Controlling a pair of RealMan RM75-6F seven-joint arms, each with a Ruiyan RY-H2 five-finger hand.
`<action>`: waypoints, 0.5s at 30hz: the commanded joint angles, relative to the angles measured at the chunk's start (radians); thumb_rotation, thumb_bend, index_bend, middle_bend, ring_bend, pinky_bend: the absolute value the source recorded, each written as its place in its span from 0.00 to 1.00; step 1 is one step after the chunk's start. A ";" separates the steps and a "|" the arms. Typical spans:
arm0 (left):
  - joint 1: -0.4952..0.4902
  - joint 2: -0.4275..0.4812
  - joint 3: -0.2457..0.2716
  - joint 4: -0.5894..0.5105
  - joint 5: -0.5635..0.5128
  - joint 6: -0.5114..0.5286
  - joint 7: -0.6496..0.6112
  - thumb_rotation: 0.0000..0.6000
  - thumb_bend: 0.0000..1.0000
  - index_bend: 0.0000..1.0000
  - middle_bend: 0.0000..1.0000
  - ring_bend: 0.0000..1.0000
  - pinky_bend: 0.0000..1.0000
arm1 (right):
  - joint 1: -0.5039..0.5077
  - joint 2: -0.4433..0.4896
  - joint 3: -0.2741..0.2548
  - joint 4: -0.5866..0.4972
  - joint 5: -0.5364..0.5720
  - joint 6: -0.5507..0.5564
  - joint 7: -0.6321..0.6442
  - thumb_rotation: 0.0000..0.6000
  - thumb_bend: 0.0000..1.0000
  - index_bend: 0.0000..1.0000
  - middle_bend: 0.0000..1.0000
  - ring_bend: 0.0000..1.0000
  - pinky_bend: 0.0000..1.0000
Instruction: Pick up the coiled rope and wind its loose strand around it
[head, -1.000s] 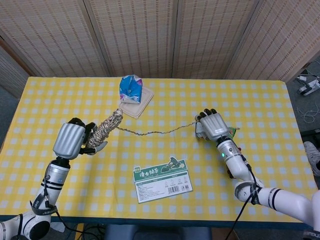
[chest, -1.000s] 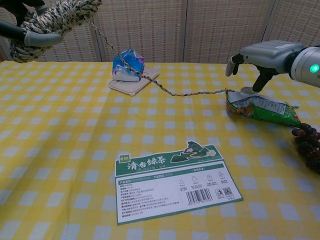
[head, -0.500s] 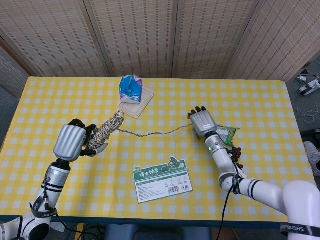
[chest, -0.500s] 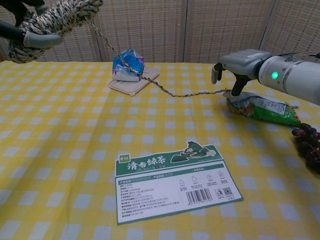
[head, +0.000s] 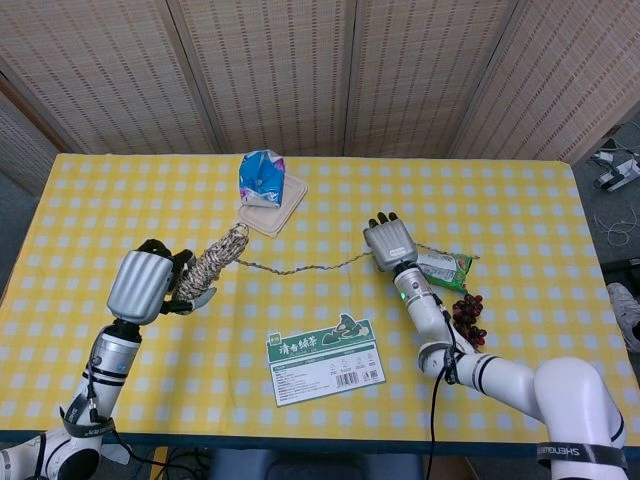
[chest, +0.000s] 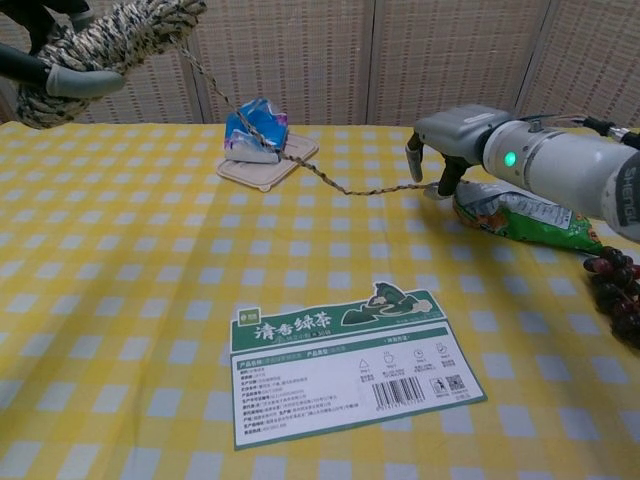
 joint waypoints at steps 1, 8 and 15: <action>0.001 0.000 -0.001 0.001 0.000 0.000 -0.001 0.59 0.23 0.73 0.84 0.67 0.39 | 0.005 -0.006 0.002 0.011 0.005 -0.003 0.003 1.00 0.32 0.46 0.29 0.16 0.20; 0.002 0.002 -0.001 0.003 -0.002 -0.002 0.001 0.59 0.23 0.73 0.84 0.67 0.39 | 0.015 -0.020 -0.003 0.037 0.014 -0.014 0.003 1.00 0.32 0.48 0.30 0.17 0.20; 0.004 0.001 -0.001 0.008 -0.004 -0.004 0.002 0.59 0.23 0.73 0.84 0.67 0.39 | 0.021 -0.031 -0.005 0.056 0.021 -0.020 0.006 1.00 0.34 0.51 0.31 0.17 0.21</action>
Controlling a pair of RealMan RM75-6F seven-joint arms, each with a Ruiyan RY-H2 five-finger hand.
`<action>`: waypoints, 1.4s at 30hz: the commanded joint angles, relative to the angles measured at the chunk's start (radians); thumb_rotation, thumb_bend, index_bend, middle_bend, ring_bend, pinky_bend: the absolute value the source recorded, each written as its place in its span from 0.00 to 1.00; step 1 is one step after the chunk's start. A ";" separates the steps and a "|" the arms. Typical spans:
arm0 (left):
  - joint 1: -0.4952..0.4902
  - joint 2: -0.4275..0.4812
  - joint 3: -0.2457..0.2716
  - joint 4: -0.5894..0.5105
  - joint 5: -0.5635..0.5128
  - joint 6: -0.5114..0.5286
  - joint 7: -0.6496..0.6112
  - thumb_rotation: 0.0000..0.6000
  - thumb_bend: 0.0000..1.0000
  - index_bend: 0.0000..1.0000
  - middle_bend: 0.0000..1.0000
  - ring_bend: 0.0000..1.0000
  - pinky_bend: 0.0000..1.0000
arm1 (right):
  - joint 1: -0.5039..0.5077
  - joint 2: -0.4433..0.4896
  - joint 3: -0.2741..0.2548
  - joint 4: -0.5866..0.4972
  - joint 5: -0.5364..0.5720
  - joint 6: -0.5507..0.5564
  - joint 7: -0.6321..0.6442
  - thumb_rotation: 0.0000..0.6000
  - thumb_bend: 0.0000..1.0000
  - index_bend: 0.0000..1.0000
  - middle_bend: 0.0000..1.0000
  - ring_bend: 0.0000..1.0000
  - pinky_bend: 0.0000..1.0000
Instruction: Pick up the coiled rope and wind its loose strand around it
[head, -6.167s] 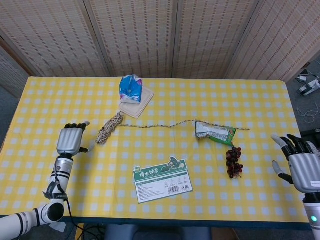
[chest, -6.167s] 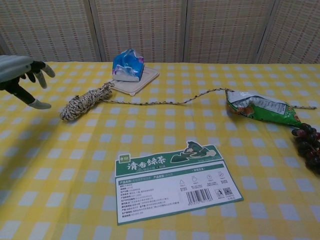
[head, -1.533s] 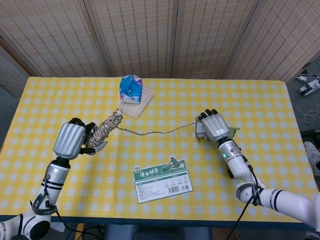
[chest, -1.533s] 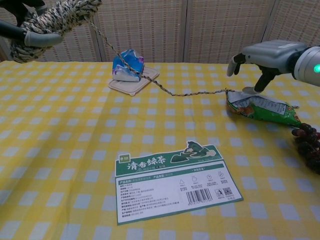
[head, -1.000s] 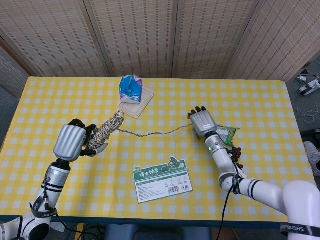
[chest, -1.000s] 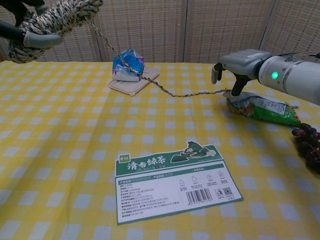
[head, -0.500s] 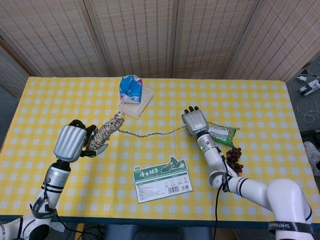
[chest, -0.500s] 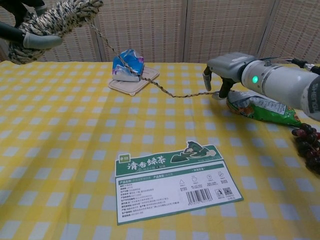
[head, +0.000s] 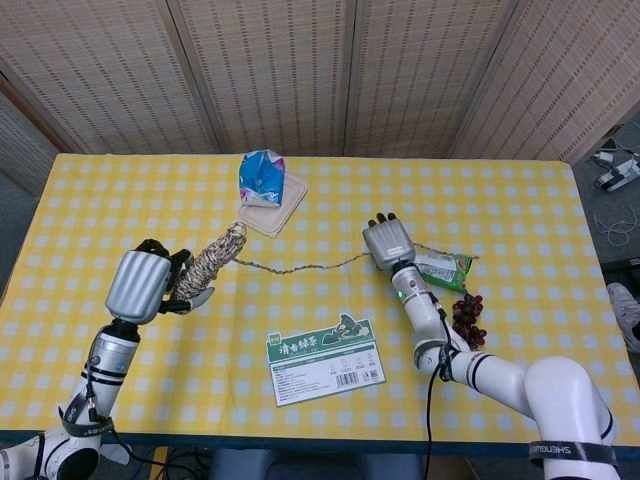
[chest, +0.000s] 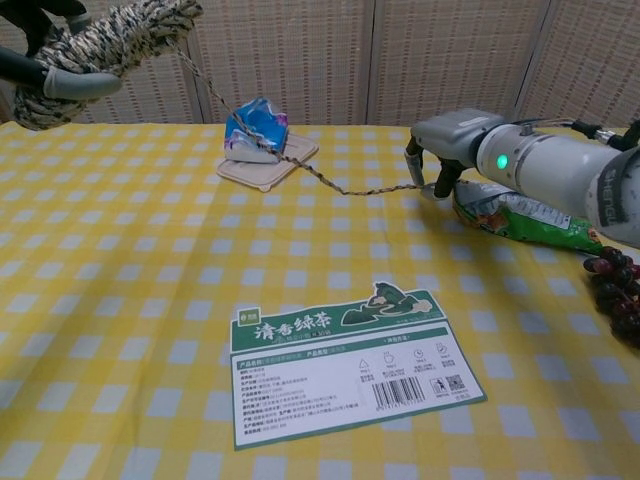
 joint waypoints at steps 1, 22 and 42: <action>0.001 0.000 0.000 0.000 -0.001 -0.001 0.001 0.59 0.23 0.73 0.84 0.67 0.39 | 0.002 -0.002 0.001 0.004 0.002 -0.001 0.002 1.00 0.35 0.51 0.32 0.18 0.21; 0.002 0.003 -0.004 0.007 -0.028 -0.013 0.014 0.58 0.23 0.73 0.84 0.67 0.39 | 0.009 0.012 -0.010 -0.022 0.005 0.015 -0.024 1.00 0.39 0.55 0.33 0.20 0.22; -0.039 -0.010 -0.049 0.090 -0.151 -0.076 0.035 0.59 0.23 0.73 0.84 0.67 0.39 | -0.039 0.154 -0.028 -0.229 -0.104 0.123 0.000 1.00 0.42 0.64 0.39 0.22 0.22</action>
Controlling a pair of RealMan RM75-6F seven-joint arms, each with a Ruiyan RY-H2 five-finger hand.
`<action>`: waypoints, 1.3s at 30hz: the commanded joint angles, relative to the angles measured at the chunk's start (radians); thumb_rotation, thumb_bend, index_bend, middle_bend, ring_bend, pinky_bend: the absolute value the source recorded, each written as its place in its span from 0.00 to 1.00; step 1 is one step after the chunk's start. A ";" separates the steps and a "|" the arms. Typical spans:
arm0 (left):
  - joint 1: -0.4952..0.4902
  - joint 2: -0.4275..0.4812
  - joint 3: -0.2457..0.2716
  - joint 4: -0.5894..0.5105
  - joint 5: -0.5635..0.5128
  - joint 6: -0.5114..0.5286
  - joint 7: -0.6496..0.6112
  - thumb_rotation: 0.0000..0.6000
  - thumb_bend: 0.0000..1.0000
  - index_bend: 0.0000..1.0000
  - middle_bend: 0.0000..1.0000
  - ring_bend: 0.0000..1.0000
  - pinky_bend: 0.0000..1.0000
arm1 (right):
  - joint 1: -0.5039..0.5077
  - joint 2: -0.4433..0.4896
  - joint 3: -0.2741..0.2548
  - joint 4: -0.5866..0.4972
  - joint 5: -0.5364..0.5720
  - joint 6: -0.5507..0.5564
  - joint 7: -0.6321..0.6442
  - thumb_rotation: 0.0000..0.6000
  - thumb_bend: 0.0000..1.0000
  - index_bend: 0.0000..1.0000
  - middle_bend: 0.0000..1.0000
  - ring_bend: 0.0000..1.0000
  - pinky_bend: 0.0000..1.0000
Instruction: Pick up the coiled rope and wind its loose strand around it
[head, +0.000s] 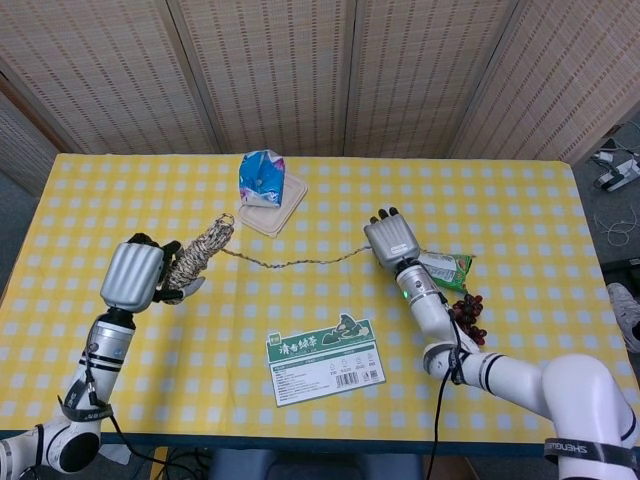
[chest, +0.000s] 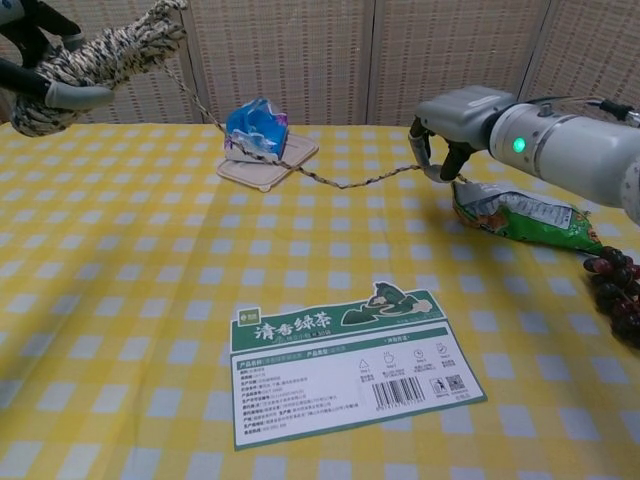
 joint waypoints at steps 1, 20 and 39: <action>-0.022 -0.008 -0.027 0.031 -0.054 -0.026 0.007 0.59 0.23 0.73 0.84 0.67 0.39 | -0.028 0.084 -0.011 -0.129 -0.069 0.063 0.010 1.00 0.42 0.64 0.39 0.22 0.22; -0.191 -0.115 -0.096 0.099 -0.330 -0.102 0.160 0.66 0.23 0.74 0.84 0.68 0.39 | -0.021 0.345 0.059 -0.638 -0.327 0.183 0.047 1.00 0.42 0.65 0.41 0.23 0.22; -0.202 -0.182 0.032 -0.015 -0.061 -0.049 0.113 0.82 0.23 0.74 0.84 0.68 0.39 | 0.180 0.235 0.213 -0.545 -0.050 0.161 -0.070 1.00 0.41 0.65 0.39 0.23 0.22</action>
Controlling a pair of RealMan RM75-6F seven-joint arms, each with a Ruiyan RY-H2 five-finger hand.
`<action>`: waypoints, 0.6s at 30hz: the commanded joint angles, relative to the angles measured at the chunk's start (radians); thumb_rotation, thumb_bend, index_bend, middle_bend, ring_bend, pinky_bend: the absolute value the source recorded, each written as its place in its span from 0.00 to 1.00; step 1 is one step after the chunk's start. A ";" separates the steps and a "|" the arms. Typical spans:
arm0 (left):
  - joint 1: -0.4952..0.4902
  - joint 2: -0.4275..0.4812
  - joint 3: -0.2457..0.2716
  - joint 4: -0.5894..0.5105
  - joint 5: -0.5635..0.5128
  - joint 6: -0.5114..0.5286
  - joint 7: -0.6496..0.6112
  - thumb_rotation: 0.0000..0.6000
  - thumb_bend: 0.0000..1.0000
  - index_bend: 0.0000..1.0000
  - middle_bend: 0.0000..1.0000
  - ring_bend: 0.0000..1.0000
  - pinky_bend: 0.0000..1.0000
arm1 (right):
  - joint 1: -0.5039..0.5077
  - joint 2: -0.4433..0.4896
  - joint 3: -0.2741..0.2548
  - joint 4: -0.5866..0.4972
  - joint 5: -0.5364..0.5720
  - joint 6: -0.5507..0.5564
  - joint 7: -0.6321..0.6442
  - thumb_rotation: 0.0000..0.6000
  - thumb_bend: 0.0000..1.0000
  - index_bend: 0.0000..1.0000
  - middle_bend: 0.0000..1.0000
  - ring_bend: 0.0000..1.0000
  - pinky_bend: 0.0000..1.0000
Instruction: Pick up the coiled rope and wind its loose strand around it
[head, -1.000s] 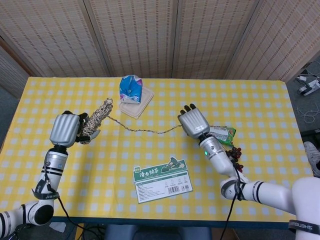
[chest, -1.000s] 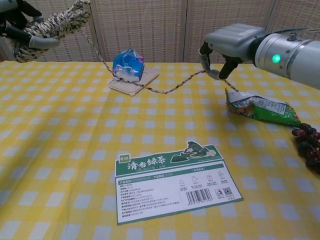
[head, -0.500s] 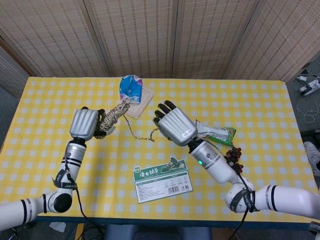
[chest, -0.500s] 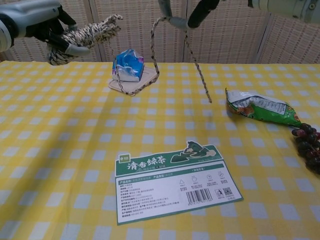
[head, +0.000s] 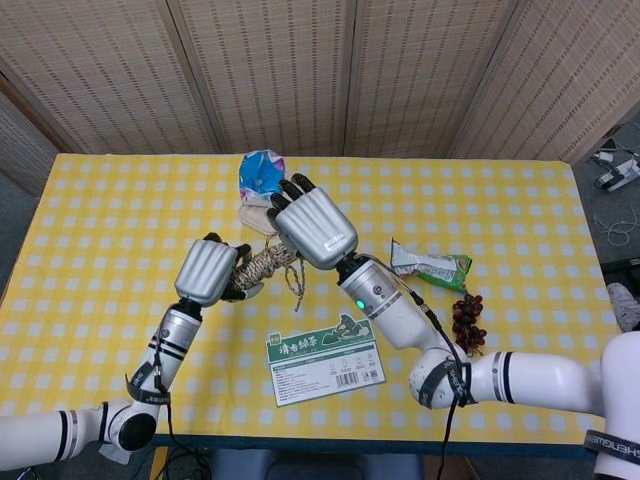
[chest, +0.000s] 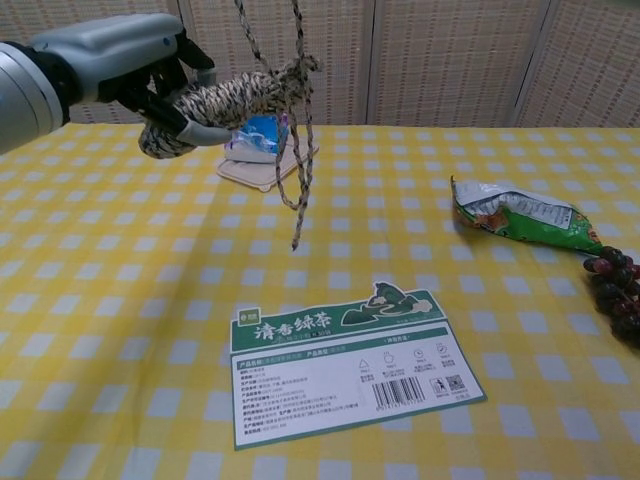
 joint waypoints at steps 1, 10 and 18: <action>0.015 -0.005 0.039 -0.028 0.113 0.020 -0.061 0.83 0.23 0.74 0.84 0.68 0.39 | 0.039 -0.031 0.017 0.058 0.075 -0.006 -0.026 1.00 0.41 0.65 0.39 0.23 0.22; 0.051 -0.013 0.066 -0.001 0.336 0.085 -0.271 0.84 0.23 0.74 0.84 0.67 0.39 | 0.077 -0.075 -0.015 0.175 0.193 -0.035 -0.034 1.00 0.41 0.65 0.39 0.23 0.22; 0.076 -0.002 0.038 0.014 0.373 0.115 -0.419 0.81 0.23 0.74 0.84 0.67 0.39 | 0.065 -0.101 -0.056 0.265 0.206 -0.058 0.021 1.00 0.41 0.65 0.39 0.23 0.22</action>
